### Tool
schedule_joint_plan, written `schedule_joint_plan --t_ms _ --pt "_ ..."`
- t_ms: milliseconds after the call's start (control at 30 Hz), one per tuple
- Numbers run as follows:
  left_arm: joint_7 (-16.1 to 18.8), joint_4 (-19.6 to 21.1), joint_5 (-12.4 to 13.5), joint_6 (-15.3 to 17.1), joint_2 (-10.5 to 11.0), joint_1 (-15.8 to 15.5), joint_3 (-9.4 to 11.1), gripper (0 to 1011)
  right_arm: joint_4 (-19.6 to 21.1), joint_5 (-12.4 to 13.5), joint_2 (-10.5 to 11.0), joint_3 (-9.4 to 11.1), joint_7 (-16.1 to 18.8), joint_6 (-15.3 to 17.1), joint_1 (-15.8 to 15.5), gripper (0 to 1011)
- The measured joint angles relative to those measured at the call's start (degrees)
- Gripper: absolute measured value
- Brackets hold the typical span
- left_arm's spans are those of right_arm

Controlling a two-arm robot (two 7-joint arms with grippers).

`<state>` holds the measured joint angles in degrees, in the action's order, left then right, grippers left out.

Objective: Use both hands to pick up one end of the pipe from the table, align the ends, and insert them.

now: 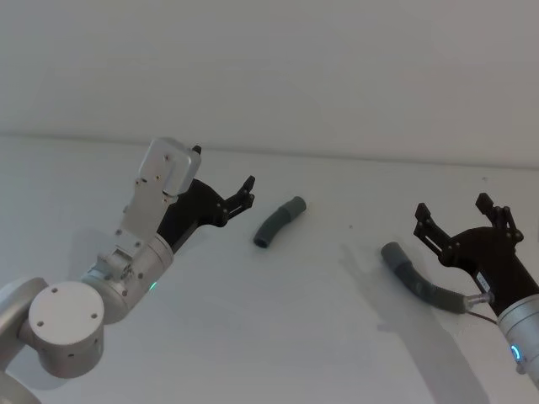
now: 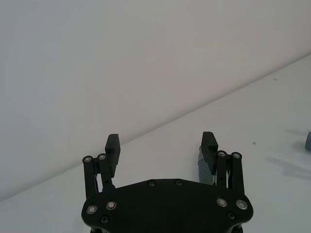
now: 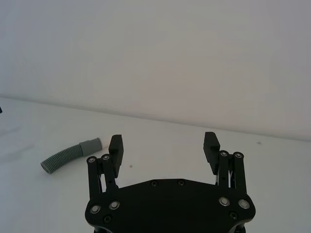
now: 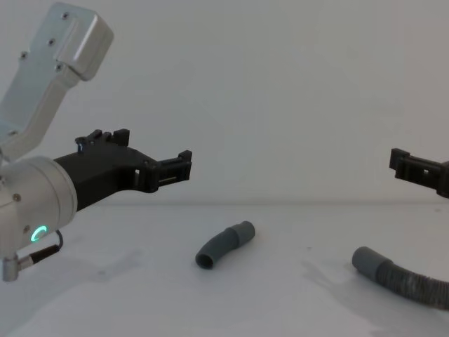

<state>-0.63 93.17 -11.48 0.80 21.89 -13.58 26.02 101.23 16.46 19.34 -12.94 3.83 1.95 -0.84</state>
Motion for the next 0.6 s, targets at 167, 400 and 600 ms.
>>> schedule_joint_plan --t_ms 167,400,600 --pt "0.0 0.0 0.0 0.0 0.0 0.0 0.0 1001 0.0 0.0 0.0 0.0 0.0 0.0 0.0 1001" --pt "0.0 0.0 0.0 0.0 0.0 0.0 0.0 1001 0.0 0.0 0.0 0.0 0.0 0.0 0.0 1001" --pt "0.0 0.0 0.0 0.0 0.0 0.0 0.0 1001 0.0 0.0 0.0 0.0 0.0 0.0 0.0 1001"
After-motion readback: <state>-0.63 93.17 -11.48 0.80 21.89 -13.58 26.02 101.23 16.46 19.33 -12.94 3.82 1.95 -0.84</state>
